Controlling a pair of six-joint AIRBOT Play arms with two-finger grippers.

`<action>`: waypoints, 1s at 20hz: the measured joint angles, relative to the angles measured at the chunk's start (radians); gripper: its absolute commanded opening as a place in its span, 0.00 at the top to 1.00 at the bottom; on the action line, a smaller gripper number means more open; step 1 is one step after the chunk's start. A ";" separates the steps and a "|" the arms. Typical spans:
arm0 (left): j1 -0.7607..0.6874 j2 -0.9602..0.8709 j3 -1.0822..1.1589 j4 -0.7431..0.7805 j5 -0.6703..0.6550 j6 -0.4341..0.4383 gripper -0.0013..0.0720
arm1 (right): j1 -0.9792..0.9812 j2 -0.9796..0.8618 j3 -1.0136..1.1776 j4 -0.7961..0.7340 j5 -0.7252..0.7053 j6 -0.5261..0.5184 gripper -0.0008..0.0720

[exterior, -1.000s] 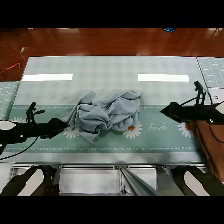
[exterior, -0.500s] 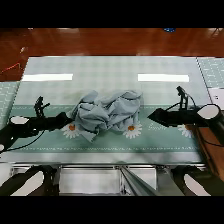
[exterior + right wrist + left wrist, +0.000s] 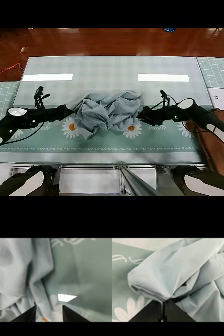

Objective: Fold the shirts.

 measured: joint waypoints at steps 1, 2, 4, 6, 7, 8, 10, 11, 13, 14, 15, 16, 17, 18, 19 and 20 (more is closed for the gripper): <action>0.000 0.000 0.002 0.000 -0.001 0.002 0.96 | 0.002 -0.024 0.014 0.019 0.010 -0.009 0.53; 0.000 0.000 0.003 0.000 -0.002 0.003 0.96 | 0.009 -0.048 0.030 0.031 0.011 -0.018 0.55; -0.001 -0.001 0.005 0.000 -0.003 0.003 0.96 | 0.034 -0.084 0.063 0.050 0.002 -0.030 0.57; -0.001 0.000 0.006 0.000 -0.003 0.003 0.96 | 0.068 -0.117 0.098 0.058 -0.005 -0.036 0.73; -0.001 0.000 0.008 -0.001 -0.003 0.003 0.96 | 0.084 -0.132 0.113 0.054 -0.006 -0.039 0.95; 0.001 -0.001 0.012 -0.001 -0.005 0.003 0.96 | 0.098 -0.143 0.129 0.049 -0.002 -0.042 0.95; 0.012 0.001 0.043 -0.005 -0.024 0.003 0.96 | 0.109 -0.150 0.164 0.045 0.030 -0.061 0.95; 0.026 0.004 0.076 -0.006 -0.047 0.003 0.96 | 0.104 -0.139 0.191 0.032 0.055 -0.066 0.95; 0.063 0.018 0.162 -0.014 -0.093 0.002 0.96 | 0.071 -0.088 0.267 -0.032 0.107 -0.046 0.95; 0.089 0.032 0.222 -0.027 -0.125 0.002 0.96 | 0.042 -0.047 0.326 -0.084 0.134 -0.023 0.95; 0.117 0.049 0.288 -0.046 -0.157 0.001 0.96 | 0.009 -0.002 0.398 -0.139 0.166 0.004 0.95; 0.142 0.066 0.352 -0.067 -0.177 -0.003 0.96 | -0.024 0.042 0.476 -0.188 0.200 0.023 0.95; 0.166 0.085 0.419 -0.099 -0.187 -0.009 0.96 | -0.060 0.087 0.568 -0.235 0.227 0.042 0.95; 0.189 0.104 0.497 -0.128 -0.196 -0.011 0.96 | -0.092 0.127 0.659 -0.274 0.259 0.055 0.95; 0.206 0.122 0.568 -0.151 -0.210 -0.020 0.96 | -0.122 0.167 0.756 -0.304 0.287 0.062 0.95; 0.220 0.143 0.649 -0.174 -0.214 -0.027 0.96 | -0.145 0.203 0.845 -0.332 0.312 0.069 0.95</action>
